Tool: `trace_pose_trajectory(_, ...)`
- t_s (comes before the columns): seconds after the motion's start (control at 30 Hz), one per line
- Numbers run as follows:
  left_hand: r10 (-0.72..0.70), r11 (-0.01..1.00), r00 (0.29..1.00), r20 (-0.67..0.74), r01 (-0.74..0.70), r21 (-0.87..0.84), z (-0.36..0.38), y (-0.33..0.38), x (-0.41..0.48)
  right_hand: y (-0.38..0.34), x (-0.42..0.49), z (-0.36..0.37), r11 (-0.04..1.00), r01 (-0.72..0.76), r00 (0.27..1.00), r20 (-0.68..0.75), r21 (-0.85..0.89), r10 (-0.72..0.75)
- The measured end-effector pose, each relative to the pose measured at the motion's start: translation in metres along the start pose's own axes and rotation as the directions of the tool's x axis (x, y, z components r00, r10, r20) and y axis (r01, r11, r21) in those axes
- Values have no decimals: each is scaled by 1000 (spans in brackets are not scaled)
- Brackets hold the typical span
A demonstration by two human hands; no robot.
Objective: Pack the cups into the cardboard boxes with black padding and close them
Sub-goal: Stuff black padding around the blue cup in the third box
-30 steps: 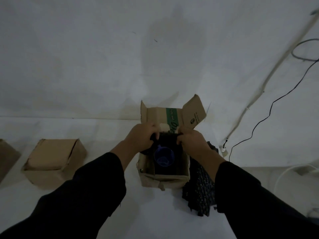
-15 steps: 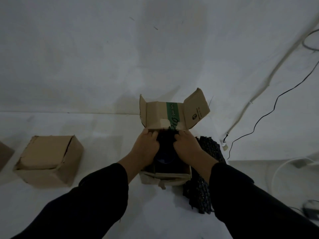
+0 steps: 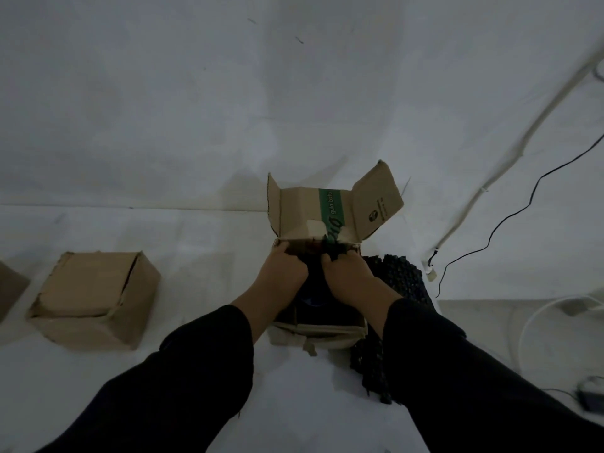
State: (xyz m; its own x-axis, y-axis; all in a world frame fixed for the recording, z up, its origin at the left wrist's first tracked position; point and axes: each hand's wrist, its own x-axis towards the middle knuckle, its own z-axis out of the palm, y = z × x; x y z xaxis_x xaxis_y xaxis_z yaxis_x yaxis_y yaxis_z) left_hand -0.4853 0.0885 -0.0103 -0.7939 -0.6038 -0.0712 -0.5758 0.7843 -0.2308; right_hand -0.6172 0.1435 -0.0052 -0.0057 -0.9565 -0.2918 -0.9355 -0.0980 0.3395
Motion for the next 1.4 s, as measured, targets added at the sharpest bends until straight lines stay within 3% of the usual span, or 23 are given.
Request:
trace_pose_trajectory(0.17,-20,995,985,171,37,-92,-5,7,6,-2,5,-3,991,-48,998,46,122,42)
trace_pose_trajectory(0.3,-54,987,997,48,61,-146,5,9,6,-5,10,-3,974,-97,995,38,205,91)
trace_pose_trajectory(0.4,-138,983,980,-143,118,-142,13,13,4,-7,12,-1,959,-126,992,58,255,115)
trace_pose_trajectory(0.53,-155,987,964,-214,141,-81,12,18,1,-7,12,-3,951,-136,989,91,278,115)
trace_pose_trajectory(0.7,-74,995,981,-181,61,-76,20,14,3,-6,15,-8,926,-157,977,190,345,95)
trace_pose_trajectory(0.9,-34,999,994,108,35,-12,9,14,3,-1,26,-10,894,-161,950,310,419,26)
trace_pose_trajectory(1.03,51,998,986,161,-55,21,2,14,1,-2,31,-6,877,-192,946,320,442,45)
trace_pose_trajectory(1.13,-149,927,985,87,170,-335,-11,13,-3,-3,29,-6,879,-191,946,321,437,46)
trace_pose_trajectory(1.17,-136,919,985,103,164,-359,-13,11,-4,-3,26,-7,884,-185,945,324,430,41)
trace_pose_trajectory(1.23,-30,992,989,142,47,-121,-10,2,-10,-5,21,-8,900,-164,954,299,405,39)
trace_pose_trajectory(1.27,-62,998,997,55,63,-24,-3,-2,-10,-5,17,-8,912,-145,964,264,385,41)
trace_pose_trajectory(1.33,-32,999,1000,1,32,18,3,-4,-13,-5,11,-8,936,-115,982,179,333,56)
trace_pose_trajectory(1.4,8,999,997,76,-11,32,5,-2,-17,-5,5,-9,956,-86,993,103,281,59)
